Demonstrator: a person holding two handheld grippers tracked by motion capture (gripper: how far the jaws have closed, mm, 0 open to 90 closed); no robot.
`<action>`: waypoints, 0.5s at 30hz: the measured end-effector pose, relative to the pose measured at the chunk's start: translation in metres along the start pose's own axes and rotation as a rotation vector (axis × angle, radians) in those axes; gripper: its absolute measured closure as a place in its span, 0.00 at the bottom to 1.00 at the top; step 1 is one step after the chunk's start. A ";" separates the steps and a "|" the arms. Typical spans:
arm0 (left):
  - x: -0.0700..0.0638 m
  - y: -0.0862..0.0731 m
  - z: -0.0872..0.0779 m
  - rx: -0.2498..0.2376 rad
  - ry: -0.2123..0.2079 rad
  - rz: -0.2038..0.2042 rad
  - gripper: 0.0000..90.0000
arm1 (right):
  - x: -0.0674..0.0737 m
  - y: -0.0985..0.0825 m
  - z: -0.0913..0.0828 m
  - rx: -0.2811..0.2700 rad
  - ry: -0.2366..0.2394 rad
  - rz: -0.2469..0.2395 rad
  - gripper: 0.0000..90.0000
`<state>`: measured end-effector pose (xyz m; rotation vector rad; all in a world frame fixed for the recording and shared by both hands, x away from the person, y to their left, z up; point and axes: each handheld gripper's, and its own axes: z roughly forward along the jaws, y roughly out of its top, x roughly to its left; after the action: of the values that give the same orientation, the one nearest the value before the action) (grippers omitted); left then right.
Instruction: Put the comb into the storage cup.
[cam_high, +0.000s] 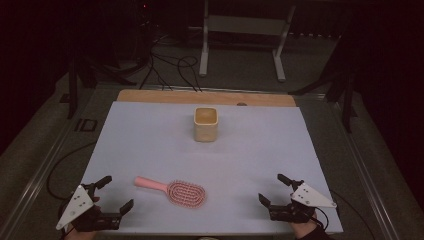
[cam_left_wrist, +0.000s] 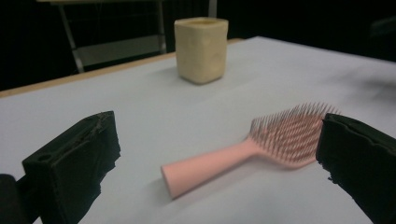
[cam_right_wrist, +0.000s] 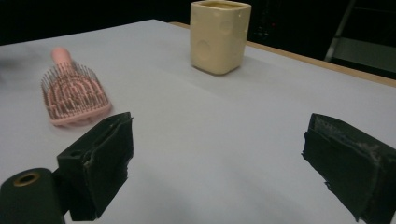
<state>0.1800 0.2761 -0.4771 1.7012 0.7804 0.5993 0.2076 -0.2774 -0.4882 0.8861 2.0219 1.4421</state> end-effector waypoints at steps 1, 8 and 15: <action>0.000 0.002 -0.001 -0.001 0.000 0.005 0.00 | 0.000 0.000 0.000 -0.010 -0.001 0.004 0.09; 0.001 0.022 -0.001 0.015 -0.059 0.022 0.00 | 0.003 0.003 0.000 -0.024 -0.003 0.003 0.09; 0.005 0.042 0.002 0.039 -0.080 0.058 0.00 | 0.003 0.004 0.001 -0.016 -0.006 -0.001 0.09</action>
<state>0.1931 0.2713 -0.4370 1.7774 0.6917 0.5548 0.2074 -0.2734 -0.4844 0.8819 2.0036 1.4513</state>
